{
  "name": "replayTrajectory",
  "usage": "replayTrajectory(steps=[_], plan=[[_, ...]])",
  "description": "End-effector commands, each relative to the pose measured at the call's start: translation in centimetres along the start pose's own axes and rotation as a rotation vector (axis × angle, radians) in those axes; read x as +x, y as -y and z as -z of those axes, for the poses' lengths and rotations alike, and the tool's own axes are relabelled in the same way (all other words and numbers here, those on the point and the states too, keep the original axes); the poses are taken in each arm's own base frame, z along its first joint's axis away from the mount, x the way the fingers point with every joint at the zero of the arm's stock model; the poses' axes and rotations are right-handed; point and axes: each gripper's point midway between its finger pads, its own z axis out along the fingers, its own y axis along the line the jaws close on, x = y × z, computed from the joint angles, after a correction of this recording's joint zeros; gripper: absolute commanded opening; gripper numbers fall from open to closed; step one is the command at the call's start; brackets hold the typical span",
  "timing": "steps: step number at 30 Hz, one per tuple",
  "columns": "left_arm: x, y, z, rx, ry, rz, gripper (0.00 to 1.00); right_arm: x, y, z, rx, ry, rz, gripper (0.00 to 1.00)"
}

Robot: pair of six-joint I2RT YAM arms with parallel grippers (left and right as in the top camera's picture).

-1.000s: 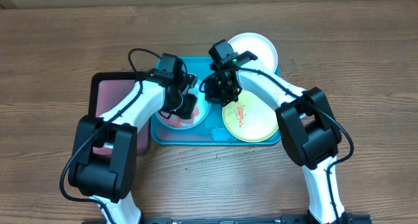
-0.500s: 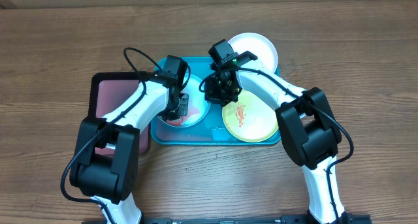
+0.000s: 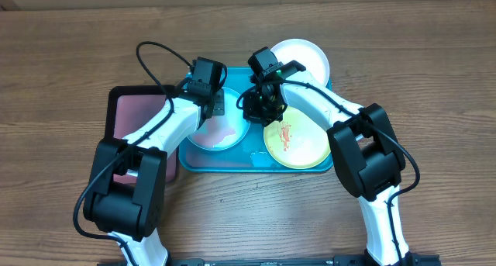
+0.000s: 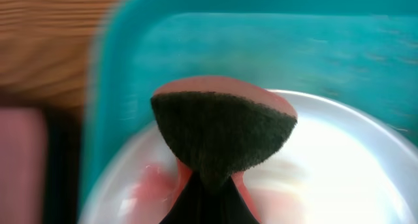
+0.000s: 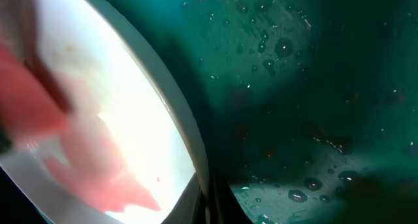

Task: Clean dirty plates on tray and stack at the side
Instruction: 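Scrub the light blue plate with the sponge while the right gripper holds it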

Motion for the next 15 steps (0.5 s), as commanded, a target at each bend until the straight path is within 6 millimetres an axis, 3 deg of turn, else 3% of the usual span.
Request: replayTrajectory(steps=[1, 9, 11, 15], plan=[[1.8, 3.7, 0.2, 0.204, -0.075, -0.111, 0.04, 0.4, 0.0, -0.6, 0.002, -0.017, 0.005, 0.04], [6.7, 7.6, 2.4, 0.481, -0.247, -0.284, 0.04, 0.4, 0.0, -0.6, 0.002, -0.017, 0.005, 0.04], [6.7, 8.0, 2.6, 0.513, -0.241, -0.304, 0.04, 0.4, -0.1, -0.6, 0.002, -0.017, 0.005, 0.04], [4.7, 7.7, 2.1, 0.491, -0.165, -0.289, 0.04, 0.5, 0.0, -0.6, 0.003, -0.018, 0.004, 0.04]])
